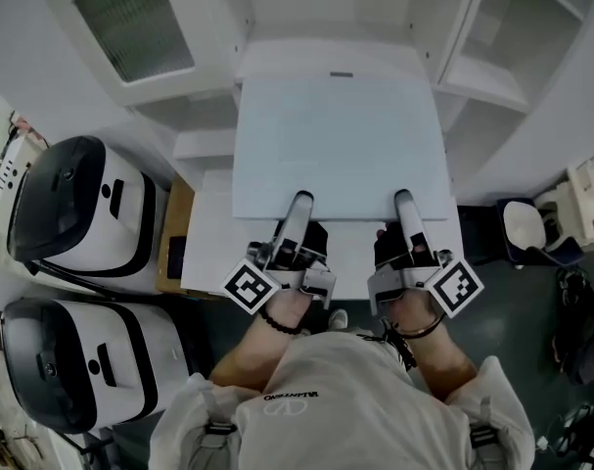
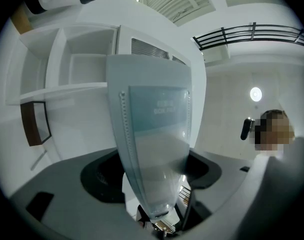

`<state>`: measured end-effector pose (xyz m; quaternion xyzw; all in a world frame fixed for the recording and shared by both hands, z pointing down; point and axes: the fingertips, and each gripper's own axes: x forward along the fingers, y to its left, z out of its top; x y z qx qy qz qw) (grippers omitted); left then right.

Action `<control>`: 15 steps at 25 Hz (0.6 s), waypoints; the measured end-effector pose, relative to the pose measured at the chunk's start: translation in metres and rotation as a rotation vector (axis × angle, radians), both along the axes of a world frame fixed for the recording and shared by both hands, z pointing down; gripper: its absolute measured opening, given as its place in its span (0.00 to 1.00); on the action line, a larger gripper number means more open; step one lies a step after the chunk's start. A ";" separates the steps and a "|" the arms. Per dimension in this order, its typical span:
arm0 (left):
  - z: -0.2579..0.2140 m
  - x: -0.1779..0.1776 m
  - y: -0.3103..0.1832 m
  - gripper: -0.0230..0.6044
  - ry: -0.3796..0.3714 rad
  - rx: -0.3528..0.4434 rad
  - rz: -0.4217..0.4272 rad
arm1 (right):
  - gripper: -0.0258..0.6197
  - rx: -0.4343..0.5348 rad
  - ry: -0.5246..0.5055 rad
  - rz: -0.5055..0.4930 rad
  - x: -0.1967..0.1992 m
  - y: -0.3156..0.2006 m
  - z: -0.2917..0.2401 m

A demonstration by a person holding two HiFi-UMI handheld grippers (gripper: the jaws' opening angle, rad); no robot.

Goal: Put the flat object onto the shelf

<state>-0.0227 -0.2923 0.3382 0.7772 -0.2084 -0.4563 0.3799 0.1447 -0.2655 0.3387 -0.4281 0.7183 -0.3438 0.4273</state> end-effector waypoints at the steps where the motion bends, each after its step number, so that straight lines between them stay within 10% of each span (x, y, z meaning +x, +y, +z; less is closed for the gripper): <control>1: -0.004 0.003 -0.004 0.57 0.002 0.008 -0.007 | 0.57 0.009 0.005 -0.009 0.003 -0.005 -0.005; 15: -0.034 0.021 -0.069 0.57 -0.018 0.002 -0.018 | 0.57 0.045 0.012 -0.016 0.022 -0.077 -0.037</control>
